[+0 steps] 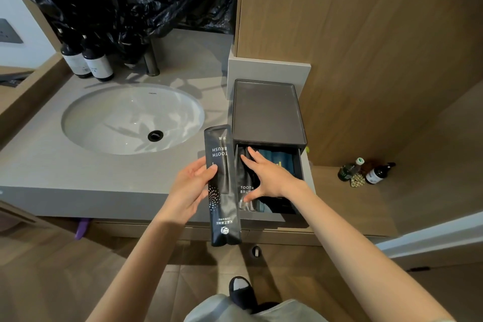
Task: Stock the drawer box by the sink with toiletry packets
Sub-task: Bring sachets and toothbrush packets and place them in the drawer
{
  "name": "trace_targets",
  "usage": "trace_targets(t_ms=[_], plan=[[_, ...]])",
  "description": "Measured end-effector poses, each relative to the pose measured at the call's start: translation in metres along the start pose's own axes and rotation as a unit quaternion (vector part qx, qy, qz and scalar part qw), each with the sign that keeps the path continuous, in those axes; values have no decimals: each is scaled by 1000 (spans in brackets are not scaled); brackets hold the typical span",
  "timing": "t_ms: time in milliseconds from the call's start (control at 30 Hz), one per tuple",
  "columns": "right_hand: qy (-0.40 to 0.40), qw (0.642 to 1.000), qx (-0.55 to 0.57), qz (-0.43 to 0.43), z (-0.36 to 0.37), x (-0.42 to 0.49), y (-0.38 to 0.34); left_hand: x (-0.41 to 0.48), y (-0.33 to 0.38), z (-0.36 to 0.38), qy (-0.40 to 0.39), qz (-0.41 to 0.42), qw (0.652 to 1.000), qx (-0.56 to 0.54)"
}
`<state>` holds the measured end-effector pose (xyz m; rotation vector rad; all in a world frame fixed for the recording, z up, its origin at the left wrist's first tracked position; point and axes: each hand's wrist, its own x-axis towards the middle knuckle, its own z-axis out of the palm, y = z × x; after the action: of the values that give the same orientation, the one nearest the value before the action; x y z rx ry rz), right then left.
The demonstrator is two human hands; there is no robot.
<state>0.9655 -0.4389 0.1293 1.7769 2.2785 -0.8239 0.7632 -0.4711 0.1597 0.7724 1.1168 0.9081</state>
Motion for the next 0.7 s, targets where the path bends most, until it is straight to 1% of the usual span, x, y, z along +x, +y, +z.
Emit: trace_targets(t_ms=[33,67,100,133,167,200,233,267,300,400,500,533,567,633,700], plan=[[16,1000,22,-3,-3,-4,1,2,0,2,11,1,1000,1],[48,998,49,-8,-6,-10,1,5,1,4,21,2,1000,4],[99,991,85,-16,-9,-18,-1,7,1,6,29,5,1000,9],[154,979,132,-17,-11,-26,-3,8,2,9,34,6,999,15],[200,959,198,-9,-13,-36,-7,10,3,11,37,6,999,17],[231,932,279,3,-15,-46,-12,11,3,13,38,8,999,16],[238,902,359,16,-16,-55,-16,12,3,16,38,10,999,13],[227,878,422,28,-15,-63,-19,12,3,20,36,11,999,9],[210,863,459,37,-14,-70,-20,12,3,25,31,14,999,5],[182,856,482,50,-8,-83,-15,13,4,39,25,14,999,-18],[189,834,513,76,-8,-91,-7,17,2,49,12,3,1000,-11],[191,832,515,84,-10,-94,-4,17,2,52,3,2,1000,-5],[194,835,507,89,-12,-96,-1,18,3,54,-7,9,1000,5],[224,856,457,91,-17,-100,7,15,8,60,-16,38,999,18],[267,878,386,97,-24,-105,16,14,14,61,6,83,995,48]])
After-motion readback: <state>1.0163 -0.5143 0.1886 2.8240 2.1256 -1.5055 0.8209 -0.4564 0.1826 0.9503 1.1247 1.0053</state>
